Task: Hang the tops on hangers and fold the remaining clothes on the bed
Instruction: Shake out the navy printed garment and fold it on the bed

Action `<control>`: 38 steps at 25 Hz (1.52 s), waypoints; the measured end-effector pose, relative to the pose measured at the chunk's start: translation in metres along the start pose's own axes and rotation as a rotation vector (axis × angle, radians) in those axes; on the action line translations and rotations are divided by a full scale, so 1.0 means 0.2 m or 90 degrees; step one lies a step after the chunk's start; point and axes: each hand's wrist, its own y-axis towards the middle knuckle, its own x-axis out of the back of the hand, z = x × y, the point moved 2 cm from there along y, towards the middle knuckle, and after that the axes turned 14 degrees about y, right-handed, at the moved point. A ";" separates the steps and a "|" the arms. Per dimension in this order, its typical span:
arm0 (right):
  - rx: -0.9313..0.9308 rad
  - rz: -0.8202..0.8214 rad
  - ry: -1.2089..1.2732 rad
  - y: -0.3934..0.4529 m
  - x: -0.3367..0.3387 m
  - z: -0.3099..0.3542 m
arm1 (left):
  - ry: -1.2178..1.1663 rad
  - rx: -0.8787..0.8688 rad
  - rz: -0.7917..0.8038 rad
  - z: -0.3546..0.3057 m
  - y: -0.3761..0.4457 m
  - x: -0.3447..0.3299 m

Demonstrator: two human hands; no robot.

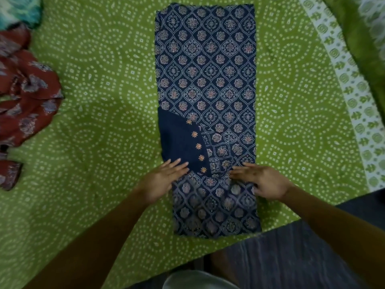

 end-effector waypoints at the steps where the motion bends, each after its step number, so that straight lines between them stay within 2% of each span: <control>1: -0.106 -0.039 0.146 0.01 0.04 0.02 | -0.098 0.096 -0.011 0.01 0.01 0.04; 3: -0.308 -0.148 0.438 0.07 0.16 0.06 | -0.271 0.361 0.016 0.07 0.10 0.10; 4: -0.371 -0.201 0.556 0.13 0.22 0.06 | -0.366 0.472 0.015 0.10 0.15 0.14; 5: -0.422 -0.230 0.632 0.19 0.30 0.05 | -0.432 0.528 0.004 0.13 0.20 0.19; 7: -0.467 -0.208 0.740 0.32 0.43 0.04 | -0.505 0.579 0.009 0.13 0.29 0.29; 9: -0.493 -0.201 0.775 0.40 0.48 0.02 | -0.617 0.575 0.012 0.11 0.34 0.33; 11: -0.511 -0.255 0.800 0.41 0.45 0.00 | -0.713 0.522 -0.030 0.09 0.35 0.34; 14: -0.495 -0.392 0.801 0.32 0.31 0.00 | -0.680 0.487 -0.059 0.09 0.25 0.25; 17: -0.471 -0.456 0.802 0.20 0.14 0.13 | -0.591 0.476 0.008 0.14 0.12 0.16; 19: -0.510 -0.421 0.834 0.14 0.01 0.26 | -0.544 0.465 0.052 0.19 -0.01 0.12; 22: -0.585 -0.295 0.807 0.09 -0.15 0.46 | -0.466 0.499 0.118 0.21 -0.21 0.09; 24: -0.605 -0.336 0.756 0.09 -0.18 0.50 | -0.464 0.523 0.105 0.20 -0.27 0.12; 26: -0.601 -0.441 0.735 0.15 -0.12 0.49 | -0.492 0.527 0.074 0.19 -0.19 0.20; 30: -0.562 -0.544 0.717 0.31 0.04 0.38 | -0.537 0.523 -0.077 0.18 0.10 0.34; 33: -0.537 -0.608 0.688 0.34 0.09 0.26 | -0.477 0.493 -0.148 0.21 0.22 0.42; 36: -0.537 -0.628 0.669 0.34 0.12 0.17 | -0.432 0.496 -0.145 0.25 0.26 0.40; 38: -0.510 -0.600 0.615 0.36 0.13 0.16 | -0.328 0.487 -0.136 0.26 0.27 0.38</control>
